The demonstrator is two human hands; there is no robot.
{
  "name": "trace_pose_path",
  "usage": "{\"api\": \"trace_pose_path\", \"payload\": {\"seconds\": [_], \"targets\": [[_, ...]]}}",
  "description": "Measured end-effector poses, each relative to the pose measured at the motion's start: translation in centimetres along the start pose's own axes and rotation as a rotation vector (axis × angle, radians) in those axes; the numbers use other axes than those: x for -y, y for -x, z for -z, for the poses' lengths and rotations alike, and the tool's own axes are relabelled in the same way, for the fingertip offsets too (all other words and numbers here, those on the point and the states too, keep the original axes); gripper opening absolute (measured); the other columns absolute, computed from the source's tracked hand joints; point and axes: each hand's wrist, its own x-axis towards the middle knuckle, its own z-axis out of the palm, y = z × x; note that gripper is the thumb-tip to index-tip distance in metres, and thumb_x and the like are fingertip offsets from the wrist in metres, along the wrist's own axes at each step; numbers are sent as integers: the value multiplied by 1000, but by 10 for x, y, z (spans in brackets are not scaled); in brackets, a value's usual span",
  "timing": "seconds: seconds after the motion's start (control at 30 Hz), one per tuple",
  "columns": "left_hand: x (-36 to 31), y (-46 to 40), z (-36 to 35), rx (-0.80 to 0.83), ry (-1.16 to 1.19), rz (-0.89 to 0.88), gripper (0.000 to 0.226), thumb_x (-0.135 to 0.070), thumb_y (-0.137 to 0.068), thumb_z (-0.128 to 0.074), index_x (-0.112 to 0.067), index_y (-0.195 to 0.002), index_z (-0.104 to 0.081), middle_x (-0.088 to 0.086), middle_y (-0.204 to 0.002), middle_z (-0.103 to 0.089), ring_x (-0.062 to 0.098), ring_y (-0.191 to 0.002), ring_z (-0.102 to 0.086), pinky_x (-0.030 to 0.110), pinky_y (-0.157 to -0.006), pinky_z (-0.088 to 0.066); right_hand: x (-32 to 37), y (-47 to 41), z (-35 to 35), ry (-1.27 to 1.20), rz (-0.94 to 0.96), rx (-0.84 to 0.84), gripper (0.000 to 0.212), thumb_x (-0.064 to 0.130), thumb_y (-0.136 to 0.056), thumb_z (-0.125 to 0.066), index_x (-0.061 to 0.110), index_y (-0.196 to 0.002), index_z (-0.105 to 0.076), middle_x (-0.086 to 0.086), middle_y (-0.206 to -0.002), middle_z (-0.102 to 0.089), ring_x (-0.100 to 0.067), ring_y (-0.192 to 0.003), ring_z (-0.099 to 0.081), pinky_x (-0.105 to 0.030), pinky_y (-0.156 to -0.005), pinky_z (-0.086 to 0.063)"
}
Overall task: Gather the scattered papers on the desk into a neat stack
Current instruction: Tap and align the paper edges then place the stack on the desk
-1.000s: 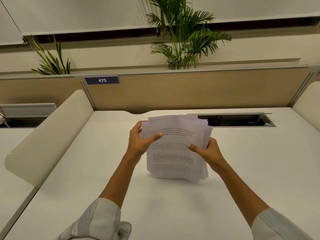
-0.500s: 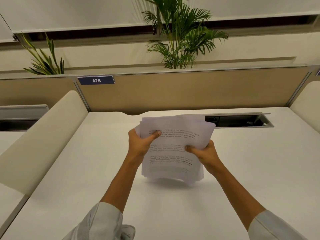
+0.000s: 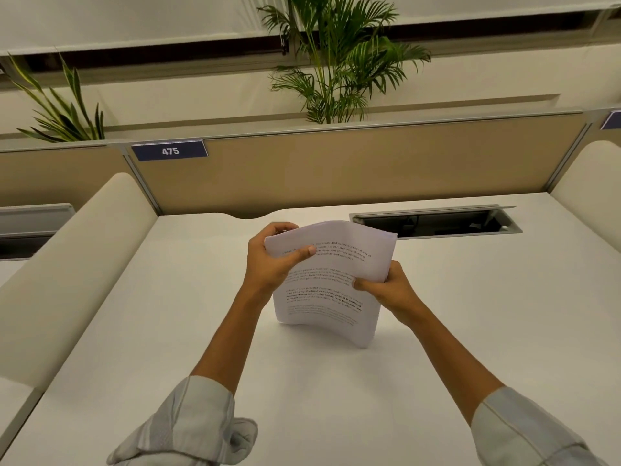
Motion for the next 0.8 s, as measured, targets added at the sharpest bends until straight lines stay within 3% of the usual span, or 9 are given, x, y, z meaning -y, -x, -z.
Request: {"api": "trace_pose_path", "payload": {"seconds": [0.13,0.27,0.37,0.47,0.53,0.67,0.8], "targets": [[12,-3,2,-89,30,55,26,-24,-70,-86,-29,-89,-68,0,-88,-73,25,-80,-72,22,-55,-57,-20,4,8,100,-51,29,33,4,-82,-73,28,-103,-71,-1,-107,-74,-24,-98,-71,-32,-76,-62],[15,-6,17,-211,226,149,42,-23,-65,-89,-10,-99,-69,4,-87,-75,23,-75,-75,30,-58,-60,-41,25,29,70,-104,20,25,15,-81,-79,24,-104,-77,1,-102,-79,-24,-96,-74,-32,-81,-61],[18,-4,25,-281,456,236,42,-12,-65,-88,-9,-103,-70,4,-92,-77,24,-83,-75,33,-64,-60,-46,35,40,-164,-140,-27,29,17,-75,-80,10,-103,-76,-9,-104,-77,-34,-99,-71,-37,-82,-61],[23,1,22,-304,659,325,46,-5,-70,-83,-11,-113,-68,8,-104,-77,27,-93,-74,38,-70,-61,-43,36,39,-570,-161,-125,27,5,-76,-71,13,-101,-75,-8,-101,-77,-29,-97,-71,-43,-81,-62],[28,6,15,-276,773,386,49,-4,-76,-78,-10,-122,-64,11,-113,-74,30,-100,-72,45,-75,-61,-39,35,33,-682,-164,-119,27,3,-78,-66,17,-98,-78,-7,-104,-77,-25,-99,-72,-47,-85,-61],[40,20,8,-218,887,413,49,-3,-84,-70,-10,-131,-58,13,-123,-69,32,-111,-67,51,-85,-58,-24,33,15,-481,-106,-31,41,2,-77,-73,21,-112,-72,-11,-119,-73,-29,-108,-70,-45,-83,-61],[50,18,44,-234,658,387,33,4,-77,-73,-8,-107,-69,9,-103,-76,31,-96,-71,35,-69,-62,-10,31,20,-310,-33,-98,37,8,-74,-77,20,-110,-72,-11,-115,-75,-32,-107,-70,-46,-85,-60]]}}
